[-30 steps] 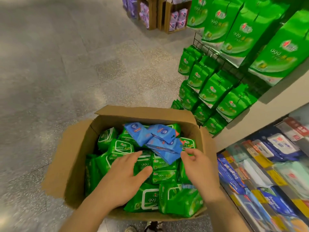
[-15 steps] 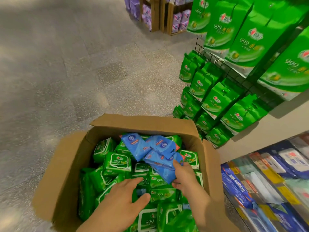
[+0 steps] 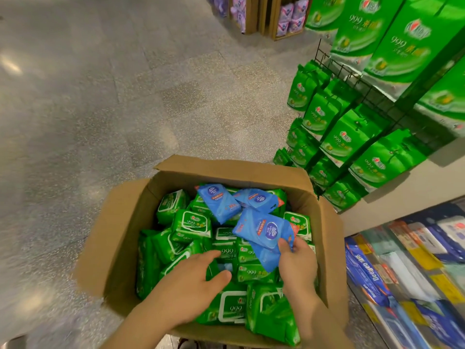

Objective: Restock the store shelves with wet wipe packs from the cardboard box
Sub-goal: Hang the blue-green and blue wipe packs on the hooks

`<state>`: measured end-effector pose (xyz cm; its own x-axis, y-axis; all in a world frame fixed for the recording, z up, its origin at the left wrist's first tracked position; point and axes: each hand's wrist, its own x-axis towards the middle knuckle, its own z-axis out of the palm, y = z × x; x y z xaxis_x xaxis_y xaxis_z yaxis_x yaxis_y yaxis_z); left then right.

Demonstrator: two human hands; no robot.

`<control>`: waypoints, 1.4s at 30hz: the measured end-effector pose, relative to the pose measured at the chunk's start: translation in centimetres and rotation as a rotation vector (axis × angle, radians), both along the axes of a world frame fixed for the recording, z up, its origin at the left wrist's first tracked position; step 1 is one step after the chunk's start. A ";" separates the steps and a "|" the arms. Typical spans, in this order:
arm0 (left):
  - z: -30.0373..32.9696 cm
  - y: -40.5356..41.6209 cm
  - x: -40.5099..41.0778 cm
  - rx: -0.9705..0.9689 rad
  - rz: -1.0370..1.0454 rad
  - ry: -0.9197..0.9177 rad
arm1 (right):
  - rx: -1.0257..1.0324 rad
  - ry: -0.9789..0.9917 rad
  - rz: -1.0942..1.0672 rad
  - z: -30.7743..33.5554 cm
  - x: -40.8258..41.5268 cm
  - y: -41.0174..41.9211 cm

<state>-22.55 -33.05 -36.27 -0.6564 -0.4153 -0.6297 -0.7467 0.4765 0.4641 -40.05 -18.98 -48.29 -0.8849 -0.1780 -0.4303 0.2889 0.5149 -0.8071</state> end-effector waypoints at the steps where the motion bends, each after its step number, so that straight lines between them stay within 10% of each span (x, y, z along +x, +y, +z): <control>1: 0.0 -0.1 0.1 -0.004 0.012 0.009 | -0.010 0.037 0.033 0.5 0.2 0.6; 11: 0.5 -0.4 -1.6 0.223 0.429 0.491 | -0.122 0.410 0.780 9.2 -1.4 2.5; 17: -0.8 -0.9 -3.0 0.572 0.277 0.348 | -0.236 0.273 1.079 14.2 -0.7 0.7; 24: -0.7 1.6 -0.6 1.250 0.780 0.421 | -0.397 0.248 0.787 13.8 1.0 -1.2; 37: -0.1 0.9 1.2 1.401 0.930 0.689 | -0.421 -0.160 0.469 13.8 2.8 -4.7; 42: -0.8 -1.1 2.3 1.433 0.812 0.481 | -0.337 0.127 0.833 14.3 2.1 -6.3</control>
